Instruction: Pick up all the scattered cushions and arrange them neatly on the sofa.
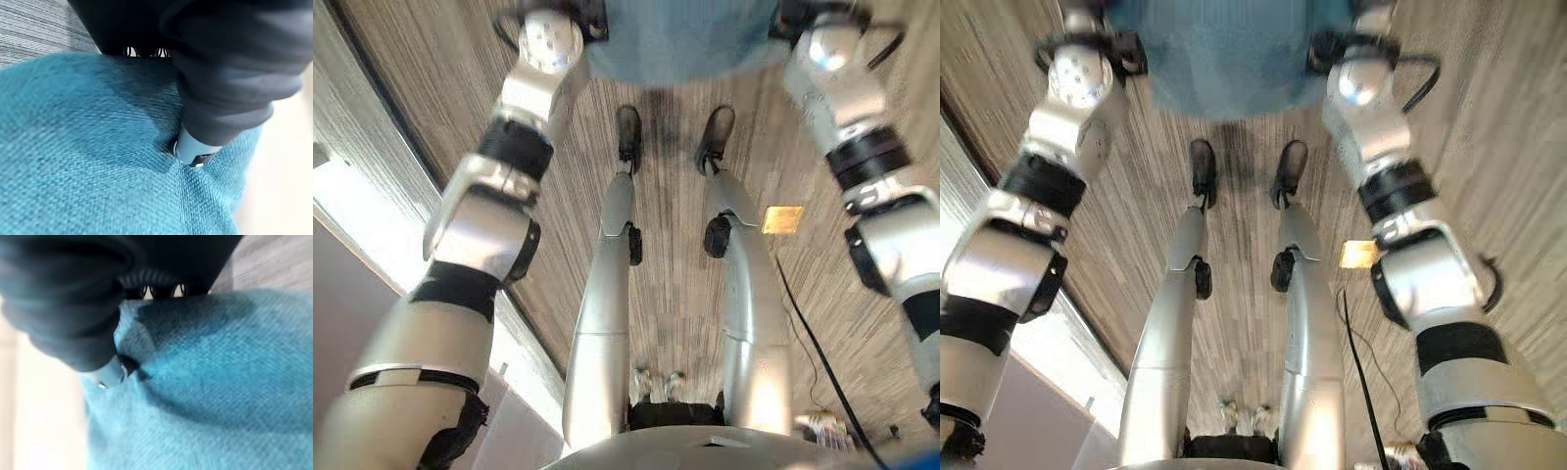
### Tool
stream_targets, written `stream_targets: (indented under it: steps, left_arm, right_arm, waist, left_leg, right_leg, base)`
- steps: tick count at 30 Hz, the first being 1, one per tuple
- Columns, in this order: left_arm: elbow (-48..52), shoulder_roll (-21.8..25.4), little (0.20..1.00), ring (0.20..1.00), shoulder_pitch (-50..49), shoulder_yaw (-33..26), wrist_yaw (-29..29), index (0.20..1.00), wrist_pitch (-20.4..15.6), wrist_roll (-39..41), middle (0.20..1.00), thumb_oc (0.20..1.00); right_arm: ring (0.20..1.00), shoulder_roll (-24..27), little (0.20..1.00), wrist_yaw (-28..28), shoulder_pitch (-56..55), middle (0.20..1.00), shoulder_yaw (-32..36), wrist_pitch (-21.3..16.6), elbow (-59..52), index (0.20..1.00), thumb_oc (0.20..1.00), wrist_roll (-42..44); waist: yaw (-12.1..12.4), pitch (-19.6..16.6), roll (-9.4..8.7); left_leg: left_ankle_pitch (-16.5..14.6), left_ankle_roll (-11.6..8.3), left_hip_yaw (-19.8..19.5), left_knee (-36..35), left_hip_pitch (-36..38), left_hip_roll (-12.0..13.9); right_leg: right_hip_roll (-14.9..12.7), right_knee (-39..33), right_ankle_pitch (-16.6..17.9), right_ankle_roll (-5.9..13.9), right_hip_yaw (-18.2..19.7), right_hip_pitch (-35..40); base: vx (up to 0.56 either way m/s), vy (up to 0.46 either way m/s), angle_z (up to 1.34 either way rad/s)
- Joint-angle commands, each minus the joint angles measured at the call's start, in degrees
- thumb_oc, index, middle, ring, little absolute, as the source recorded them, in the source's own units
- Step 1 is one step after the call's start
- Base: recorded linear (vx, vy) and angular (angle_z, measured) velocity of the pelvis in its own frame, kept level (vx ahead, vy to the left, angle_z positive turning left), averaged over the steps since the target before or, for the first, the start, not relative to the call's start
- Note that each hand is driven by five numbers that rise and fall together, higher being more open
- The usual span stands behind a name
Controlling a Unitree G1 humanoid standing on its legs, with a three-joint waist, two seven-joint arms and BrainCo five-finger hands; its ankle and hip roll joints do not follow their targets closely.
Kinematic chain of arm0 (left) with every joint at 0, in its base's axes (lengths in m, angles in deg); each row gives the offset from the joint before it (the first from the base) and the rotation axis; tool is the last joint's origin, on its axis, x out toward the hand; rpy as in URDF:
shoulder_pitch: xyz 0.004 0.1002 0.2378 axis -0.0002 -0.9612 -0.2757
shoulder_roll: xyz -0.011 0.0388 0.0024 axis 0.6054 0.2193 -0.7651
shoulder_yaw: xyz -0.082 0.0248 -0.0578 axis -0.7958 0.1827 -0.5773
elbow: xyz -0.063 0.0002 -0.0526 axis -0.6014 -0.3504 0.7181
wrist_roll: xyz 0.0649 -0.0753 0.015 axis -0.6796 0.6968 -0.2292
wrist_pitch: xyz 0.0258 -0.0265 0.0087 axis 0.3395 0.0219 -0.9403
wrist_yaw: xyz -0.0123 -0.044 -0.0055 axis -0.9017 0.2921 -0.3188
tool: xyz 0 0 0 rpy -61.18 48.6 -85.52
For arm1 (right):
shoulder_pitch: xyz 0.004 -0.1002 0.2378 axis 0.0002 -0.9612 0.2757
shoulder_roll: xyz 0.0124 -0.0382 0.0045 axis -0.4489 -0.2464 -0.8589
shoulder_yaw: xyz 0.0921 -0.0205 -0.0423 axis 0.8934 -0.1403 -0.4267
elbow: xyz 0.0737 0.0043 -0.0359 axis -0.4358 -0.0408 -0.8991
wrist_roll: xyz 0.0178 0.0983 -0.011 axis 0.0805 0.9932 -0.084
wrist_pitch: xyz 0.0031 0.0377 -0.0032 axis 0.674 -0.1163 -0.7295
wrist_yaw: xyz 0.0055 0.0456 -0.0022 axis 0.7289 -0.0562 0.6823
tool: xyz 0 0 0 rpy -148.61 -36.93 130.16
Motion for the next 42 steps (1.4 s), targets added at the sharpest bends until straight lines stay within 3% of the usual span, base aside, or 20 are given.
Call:
stream_targets:
  steps: [1,2,5,10,11,12,14,16,18,21,24,26,28,30,32,33,36,37,39,42]
  left_arm:
    - [6.0,-6.5,0.200,0.200,4.5,1.4,0.8,0.200,-8.2,-4.4,0.200,0.200]
    - [11.1,-7.3,0.200,0.200,0.2,0.3,1.0,0.200,-8.4,-6.6,0.200,0.200]
    - [19.6,-8.5,0.200,0.200,-10.5,-1.7,1.8,0.200,-8.4,-10.0,0.200,0.200]
    - [31.6,-7.8,0.200,0.200,-34.5,-0.5,7.3,0.200,-8.1,-13.4,0.200,0.200]
    - [32.5,-7.8,0.200,0.200,-36.7,-0.3,7.9,0.200,-8.1,-13.4,0.200,0.200]
    - [34.9,-5.6,0.200,0.200,-41.7,-1.6,9.1,0.200,-8.3,-13.8,0.200,0.200]
    - [36.7,-4.3,0.200,0.200,-45.8,-3.0,10.3,0.200,-8.1,-13.2,0.200,0.200]
    - [38.3,-3.9,0.200,0.200,-49.3,-4.1,11.4,0.200,-7.7,-12.1,0.200,0.200]
    - [38.0,-4.1,0.200,0.200,-49.9,-3.9,11.5,0.200,-7.6,-11.5,0.200,0.200]
    - [37.3,-4.2,0.200,0.200,-50.4,-3.3,11.9,0.200,-6.6,-11.8,0.200,0.200]
    - [37.7,-3.7,0.200,0.200,-52.3,-3.4,12.3,0.200,-6.4,-12.6,0.200,0.200]
    - [38.9,-3.1,0.200,0.200,-53.8,-3.8,13.0,0.200,-6.1,-13.1,0.200,0.200]
    - [39.3,-2.5,0.200,0.200,-53.8,-3.9,13.2,0.200,-6.0,-13.0,0.200,0.200]
    - [39.5,-1.6,0.200,0.200,-53.2,-3.7,12.5,0.200,-5.7,-12.8,0.200,0.200]
    - [39.5,-1.5,0.200,0.200,-52.7,-3.8,12.0,0.200,-5.8,-13.3,0.200,0.200]
    - [39.5,-1.8,0.200,0.200,-52.7,-3.5,12.1,0.200,-5.9,-13.6,0.200,0.200]
    - [39.4,-2.1,0.200,0.200,-53.1,-3.5,12.3,0.200,-5.8,-13.4,0.200,0.200]
    - [39.3,-2.8,0.200,0.200,-53.2,-3.8,12.4,0.200,-6.2,-13.3,0.200,0.200]
    - [38.9,-3.9,0.200,0.200,-53.0,-3.1,12.9,0.200,-6.2,-13.0,0.200,0.200]
    - [38.6,-4.4,0.200,0.200,-52.4,-2.4,13.2,0.200,-6.4,-12.1,0.200,0.200]
  right_arm:
    - [0.200,-5.8,0.200,-3.0,6.2,0.200,-2.9,-6.6,-6.8,0.200,0.200,-7.2]
    - [0.200,-5.7,0.200,-4.0,2.0,0.200,-1.9,-6.6,-10.2,0.200,0.200,-9.0]
    - [0.200,-6.0,0.200,-7.0,-8.4,0.200,-0.5,-6.5,-18.3,0.200,0.200,-12.3]
    - [0.200,-5.8,0.200,-14.2,-35.3,0.200,2.0,-7.1,-32.0,0.200,0.200,-13.1]
    - [0.200,-5.8,0.200,-14.9,-37.5,0.200,2.2,-7.0,-33.2,0.200,0.200,-13.1]
    - [0.200,-4.1,0.200,-15.6,-42.3,0.200,4.1,-7.0,-36.1,0.200,0.200,-14.9]
    - [0.200,-2.5,0.200,-16.3,-46.3,0.200,6.1,-6.9,-39.4,0.200,0.200,-17.1]
    - [0.200,-1.6,0.200,-17.9,-49.3,0.200,6.6,-6.5,-41.4,0.200,0.200,-17.4]
    - [0.200,-1.2,0.200,-17.9,-49.8,0.200,6.7,-6.2,-41.5,0.200,0.200,-17.4]
    - [0.200,-1.5,0.200,-16.8,-49.8,0.200,7.6,-5.6,-41.1,0.200,0.200,-17.9]
    - [0.200,-2.0,0.200,-17.0,-50.5,0.200,7.6,-5.1,-41.2,0.200,0.200,-19.0]
    - [0.200,-2.9,0.200,-17.9,-51.5,0.200,7.8,-5.0,-42.1,0.200,0.200,-19.2]
    - [0.200,-3.7,0.200,-18.3,-51.7,0.200,7.7,-4.9,-42.3,0.200,0.200,-19.2]
    - [0.200,-4.4,0.200,-18.6,-50.4,0.200,6.7,-4.7,-42.0,0.200,0.200,-19.0]
    - [0.200,-5.1,0.200,-18.8,-50.1,0.200,6.1,-4.9,-42.0,0.200,0.200,-18.8]
    - [0.200,-5.1,0.200,-19.2,-49.8,0.200,5.7,-4.7,-41.9,0.200,0.200,-18.8]
    - [0.200,-4.9,0.200,-19.2,-49.4,0.200,5.4,-4.8,-41.5,0.200,0.200,-18.4]
    - [0.200,-4.6,0.200,-19.2,-49.7,0.200,5.5,-4.7,-41.8,0.200,0.200,-18.3]
    - [0.200,-4.0,0.200,-18.7,-51.2,0.200,6.6,-4.7,-42.0,0.200,0.200,-18.9]
    - [0.200,-3.1,0.200,-18.1,-52.0,0.200,7.5,-4.9,-42.0,0.200,0.200,-18.5]
  waist:
    - [-1.0,-0.9,0.46]
    - [-1.0,0.1,0.55]
    - [-1.0,0.0,0.23]
    - [-1.1,-3.5,-0.05]
    - [-1.3,-4.0,-0.08]
    - [-1.4,-6.0,-0.26]
    - [-1.4,-8.5,-0.84]
    - [-0.7,-9.8,-2.14]
    - [-0.6,-9.7,-2.26]
    - [1.1,-10.7,-2.21]
    - [1.2,-12.3,-2.04]
    - [1.9,-13.0,-2.00]
    - [2.2,-12.2,-1.93]
    - [1.7,-10.4,-0.62]
    - [1.7,-9.8,0.06]
    - [1.5,-10.4,-0.25]
    - [0.9,-10.9,-0.80]
    - [0.4,-11.0,-1.53]
    - [0.0,-12.0,-2.39]
    - [-0.5,-11.2,-3.04]
  left_leg:
    - [-7.1,-1.23,-1.4,2.5,7.0,-2.8]
    - [-5.8,-1.18,-1.3,1.6,11.2,-3.1]
    - [-6.0,-1.29,-1.6,-1.1,20.8,-3.3]
    - [-6.0,-1.83,-1.0,-8.1,43.5,-1.8]
    - [-5.9,-1.90,-0.9,-8.6,45.2,-1.6]
    - [-6.5,-2.56,-0.5,-9.4,50.3,-0.3]
    - [-7.5,-2.81,-0.3,-8.4,54.5,0.9]
    - [-10.9,-1.95,-0.4,-3.4,57.2,1.1]
    - [-10.8,-2.03,-0.1,-2.5,57.1,1.0]
    - [-8.1,-1.39,3.1,-5.7,52.9,-0.4]
    - [-7.8,-0.81,1.8,-8.1,55.9,-0.9]
    - [-8.4,0.24,3.1,-10.3,59.9,-1.0]
    - [-8.8,1.00,3.8,-10.5,61.3,-0.9]
    - [-8.9,2.48,4.1,-10.8,62.6,-0.1]
    - [-9.3,2.88,4.6,-11.1,63.4,0.2]
    - [-9.9,2.87,4.8,-11.9,64.9,-0.2]
    - [-10.4,2.72,4.6,-12.7,66.1,-1.0]
    - [-11.5,2.46,3.8,-12.8,67.2,-1.7]
    - [-13.9,1.51,2.4,-10.4,67.2,-1.4]
    - [-16.5,0.22,1.3,-1.8,63.8,-0.2]
  right_leg:
    - [-0.5,-3.9,-2.6,8.78,1.2,10.5]
    - [-0.9,-5.0,-1.1,8.34,0.4,14.2]
    - [-0.6,-8.8,-1.1,8.26,-0.9,24.4]
    - [0.7,-19.1,-0.8,8.83,-3.6,50.6]
    - [0.8,-20.1,-0.6,8.84,-3.8,52.7]
    - [1.4,-21.9,-1.6,8.83,-4.6,59.0]
    - [1.9,-23.7,-2.6,8.37,-4.8,64.6]
    - [2.1,-25.5,-3.4,7.78,-4.2,70.5]
    - [1.7,-26.2,-3.4,8.04,-4.6,72.0]
    - [2.4,-26.7,-3.8,8.51,-3.7,74.0]
    - [2.1,-26.1,-4.6,9.26,-3.2,75.1]
    - [0.8,-24.0,-5.6,9.94,-1.9,76.1]
    - [-0.4,-18.7,-5.8,10.69,-1.0,74.8]
    - [-1.0,-7.2,-5.0,11.38,0.2,68.7]
    - [-1.5,-3.1,-5.2,11.35,-0.2,65.5]
    - [-1.6,-8.7,-4.9,10.68,-1.5,65.3]
    - [-0.1,-17.0,-2.4,10.84,-1.1,65.1]
    - [0.6,-22.9,0.9,11.88,-0.2,64.5]
    - [1.3,-27.1,2.1,11.09,0.2,68.5]
    - [1.4,-28.0,1.1,9.93,-0.9,71.0]
  base:
    - [-0.10,-0.007,0.11]
    - [-0.08,-0.012,0.16]
    - [-0.01,-0.044,0.01]
    - [0.17,-0.101,-0.01]
    - [0.28,-0.135,0.28]
    - [0.25,-0.144,0.41]
    - [0.24,-0.159,0.44]
    - [0.17,-0.081,0.04]
    - [0.09,0.045,-0.06]
    - [0.10,0.120,0.21]
    - [0.18,0.169,-0.46]
    - [0.20,0.232,-0.71]
    - [0.05,0.186,-0.51]
    - [-0.04,0.201,-0.24]
    - [0.04,0.109,-0.14]
    - [0.16,0.044,0.02]
    - [0.22,-0.047,-0.03]
    - [0.34,-0.173,0.11]
    - [0.37,-0.262,0.30]
    - [0.18,-0.185,0.69]
